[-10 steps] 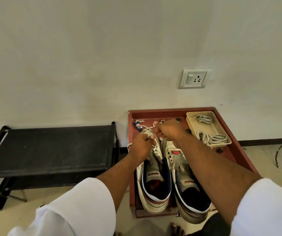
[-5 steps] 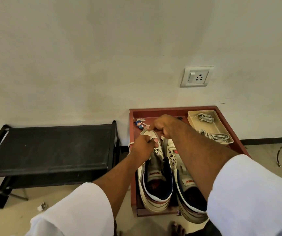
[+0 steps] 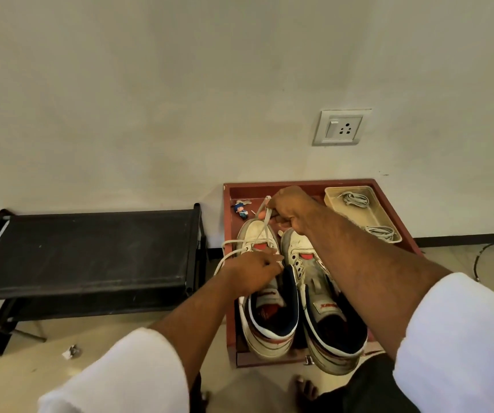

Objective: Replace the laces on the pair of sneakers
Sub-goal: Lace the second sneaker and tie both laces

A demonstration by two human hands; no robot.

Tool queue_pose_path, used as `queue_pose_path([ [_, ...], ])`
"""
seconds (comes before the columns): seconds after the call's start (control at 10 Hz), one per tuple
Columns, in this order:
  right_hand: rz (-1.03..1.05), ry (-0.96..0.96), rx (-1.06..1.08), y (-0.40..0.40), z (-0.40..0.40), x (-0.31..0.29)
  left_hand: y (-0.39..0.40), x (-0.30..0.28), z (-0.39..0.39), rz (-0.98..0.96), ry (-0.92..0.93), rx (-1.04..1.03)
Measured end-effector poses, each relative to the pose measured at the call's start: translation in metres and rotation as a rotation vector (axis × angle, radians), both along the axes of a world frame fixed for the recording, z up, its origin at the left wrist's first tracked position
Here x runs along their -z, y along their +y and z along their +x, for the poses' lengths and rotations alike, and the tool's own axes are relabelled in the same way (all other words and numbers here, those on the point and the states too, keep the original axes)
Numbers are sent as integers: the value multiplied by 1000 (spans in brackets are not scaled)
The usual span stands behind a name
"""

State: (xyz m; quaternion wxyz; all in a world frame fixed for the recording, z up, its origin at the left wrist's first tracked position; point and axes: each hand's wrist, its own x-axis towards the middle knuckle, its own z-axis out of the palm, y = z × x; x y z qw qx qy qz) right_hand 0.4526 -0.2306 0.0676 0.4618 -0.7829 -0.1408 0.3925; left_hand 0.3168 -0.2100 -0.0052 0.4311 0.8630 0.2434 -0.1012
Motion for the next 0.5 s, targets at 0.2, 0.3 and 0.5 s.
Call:
queue_pose_path([
  [0.2,116,-146,44,-2,-7,-10,0,1,10,-103,193,-173],
  [0.3,279,-165,74,6,-8,-63,2,7,14,-133,236,-224],
  [0.5,453,-254,142,21,17,-184,0,6,16,-148,223,-206],
])
